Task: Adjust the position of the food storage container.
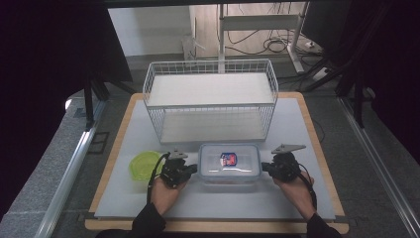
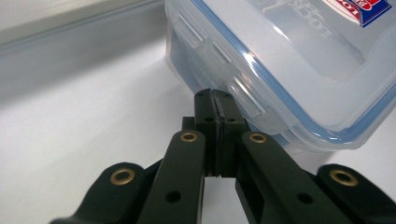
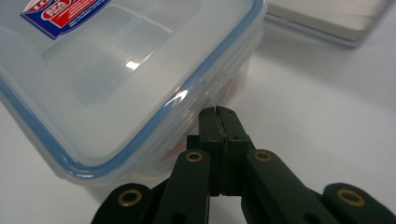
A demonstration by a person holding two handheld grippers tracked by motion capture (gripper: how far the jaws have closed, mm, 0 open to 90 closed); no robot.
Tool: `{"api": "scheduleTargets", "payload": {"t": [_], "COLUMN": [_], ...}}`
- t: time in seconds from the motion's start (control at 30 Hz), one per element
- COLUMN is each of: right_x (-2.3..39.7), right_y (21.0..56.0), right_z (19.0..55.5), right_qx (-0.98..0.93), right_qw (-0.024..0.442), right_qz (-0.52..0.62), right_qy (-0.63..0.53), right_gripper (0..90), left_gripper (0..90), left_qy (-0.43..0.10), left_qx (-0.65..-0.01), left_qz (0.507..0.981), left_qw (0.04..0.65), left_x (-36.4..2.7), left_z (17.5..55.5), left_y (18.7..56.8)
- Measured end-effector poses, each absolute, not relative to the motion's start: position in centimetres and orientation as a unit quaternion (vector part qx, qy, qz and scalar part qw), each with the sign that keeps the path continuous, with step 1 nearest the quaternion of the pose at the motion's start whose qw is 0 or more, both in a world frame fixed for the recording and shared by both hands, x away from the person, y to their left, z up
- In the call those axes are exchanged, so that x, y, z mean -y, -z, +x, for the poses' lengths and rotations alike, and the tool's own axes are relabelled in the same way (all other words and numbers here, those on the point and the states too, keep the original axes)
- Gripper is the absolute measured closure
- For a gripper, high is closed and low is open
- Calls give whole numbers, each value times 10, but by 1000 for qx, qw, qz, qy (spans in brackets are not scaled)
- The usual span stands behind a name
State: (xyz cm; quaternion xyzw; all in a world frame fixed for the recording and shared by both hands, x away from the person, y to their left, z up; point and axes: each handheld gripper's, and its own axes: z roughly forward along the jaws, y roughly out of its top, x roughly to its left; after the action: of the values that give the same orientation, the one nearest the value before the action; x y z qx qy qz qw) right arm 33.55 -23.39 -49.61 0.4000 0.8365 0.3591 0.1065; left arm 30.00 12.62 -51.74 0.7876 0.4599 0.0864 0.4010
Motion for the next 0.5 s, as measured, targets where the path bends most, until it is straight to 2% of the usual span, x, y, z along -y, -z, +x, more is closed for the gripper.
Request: {"api": "scheduleTargets", "payload": {"t": [0.23, 0.5], "right_x": [215, 210], "right_y": [496, 494], "right_z": [317, 307], "right_qx": [-855, -861], "right_qw": [94, 92], "right_qz": [367, 360], "right_qy": [-354, -347], "right_gripper": [897, 897], "left_gripper": [897, 896], "left_qy": [-97, -105], "left_qx": [-475, -462], "left_qz": [782, 787], "left_qw": [392, 395], "left_x": [-142, -147], "left_z": [277, 276], "left_y": [517, 518]}}
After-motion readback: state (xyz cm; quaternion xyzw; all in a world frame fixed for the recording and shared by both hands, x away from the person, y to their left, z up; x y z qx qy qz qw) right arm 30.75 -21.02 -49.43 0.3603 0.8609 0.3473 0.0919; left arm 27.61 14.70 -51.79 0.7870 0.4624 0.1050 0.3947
